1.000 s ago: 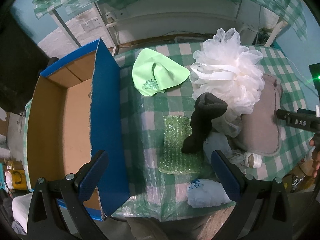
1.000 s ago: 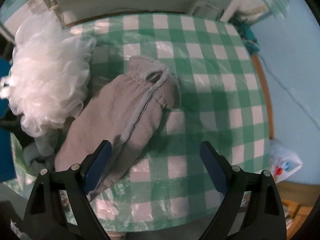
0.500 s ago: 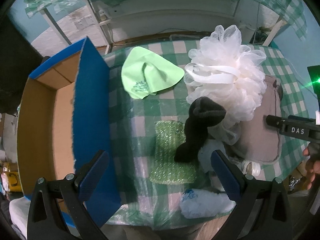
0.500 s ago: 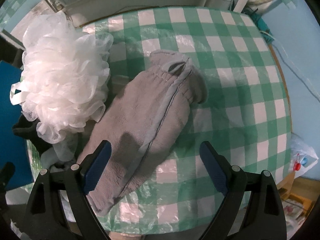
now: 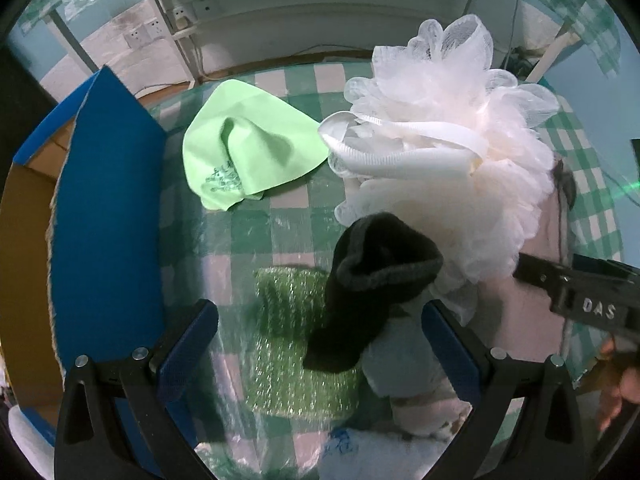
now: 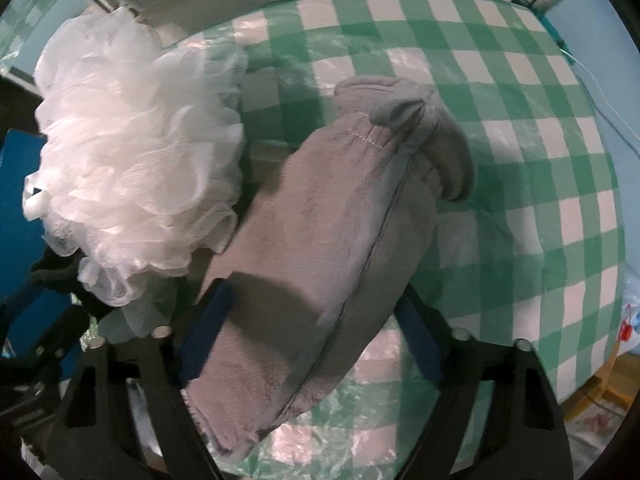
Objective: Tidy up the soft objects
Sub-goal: 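Reach the left tool to the black sock while the right tool reaches the grey mitt, then close the left tool on the black sock while the right tool grasps the grey mitt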
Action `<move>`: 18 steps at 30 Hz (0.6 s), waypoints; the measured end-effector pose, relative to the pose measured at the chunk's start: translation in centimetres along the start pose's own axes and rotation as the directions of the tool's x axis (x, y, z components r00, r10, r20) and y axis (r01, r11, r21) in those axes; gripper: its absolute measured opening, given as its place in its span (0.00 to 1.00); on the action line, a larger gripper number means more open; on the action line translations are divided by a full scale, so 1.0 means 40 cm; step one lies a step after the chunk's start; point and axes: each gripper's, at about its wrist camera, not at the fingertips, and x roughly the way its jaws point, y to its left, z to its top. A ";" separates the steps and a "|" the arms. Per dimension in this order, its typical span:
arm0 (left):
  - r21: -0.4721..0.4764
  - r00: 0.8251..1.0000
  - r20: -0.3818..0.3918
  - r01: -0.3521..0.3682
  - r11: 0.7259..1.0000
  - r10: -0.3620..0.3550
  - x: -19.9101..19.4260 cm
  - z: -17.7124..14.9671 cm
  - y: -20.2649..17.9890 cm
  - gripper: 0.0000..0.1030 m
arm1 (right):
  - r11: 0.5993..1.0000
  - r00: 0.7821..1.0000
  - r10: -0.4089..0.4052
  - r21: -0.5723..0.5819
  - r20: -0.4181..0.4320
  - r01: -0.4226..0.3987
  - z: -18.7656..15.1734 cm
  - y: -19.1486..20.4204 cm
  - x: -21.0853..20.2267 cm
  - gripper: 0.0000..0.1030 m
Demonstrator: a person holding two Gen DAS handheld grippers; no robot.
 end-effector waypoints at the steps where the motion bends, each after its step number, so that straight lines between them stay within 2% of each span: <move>1: 0.004 1.000 -0.001 0.002 1.000 -0.002 0.005 0.002 -0.004 0.97 | 1.000 1.000 0.001 -0.006 0.003 -0.001 -0.002 0.009 0.000 0.68; 2: 0.006 1.000 -0.002 0.006 1.000 -0.006 0.008 0.004 -0.008 0.93 | 1.000 1.000 -0.001 -0.015 0.005 0.001 0.003 0.011 -0.001 0.57; 3: 0.008 1.000 -0.005 0.012 1.000 -0.012 0.010 0.004 -0.010 0.85 | 1.000 1.000 -0.006 -0.021 0.006 0.006 0.003 0.014 -0.003 0.43; 4: 0.008 1.000 -0.014 0.016 1.000 -0.016 0.012 0.003 -0.012 0.76 | 1.000 1.000 -0.011 -0.022 0.010 0.011 0.008 0.012 -0.006 0.36; 5: 0.008 0.999 -0.021 0.028 1.000 -0.028 0.014 0.002 -0.013 0.72 | 1.000 1.000 -0.009 -0.022 0.011 0.009 0.003 0.023 -0.005 0.27; 10: -0.011 0.997 -0.038 0.072 0.997 -0.072 0.023 -0.005 -0.002 0.39 | 0.999 0.999 0.002 -0.041 0.038 0.000 -0.005 0.025 -0.030 0.19; 12: -0.020 0.995 -0.043 0.093 0.995 -0.093 0.022 -0.006 0.004 0.34 | 0.999 0.999 -0.002 -0.051 0.050 0.005 -0.014 0.019 -0.042 0.17; 18: -0.001 0.996 -0.007 0.085 0.996 -0.085 -0.013 -0.017 0.015 0.33 | 0.994 0.995 -0.039 -0.102 0.090 0.048 -0.014 0.051 -0.095 0.14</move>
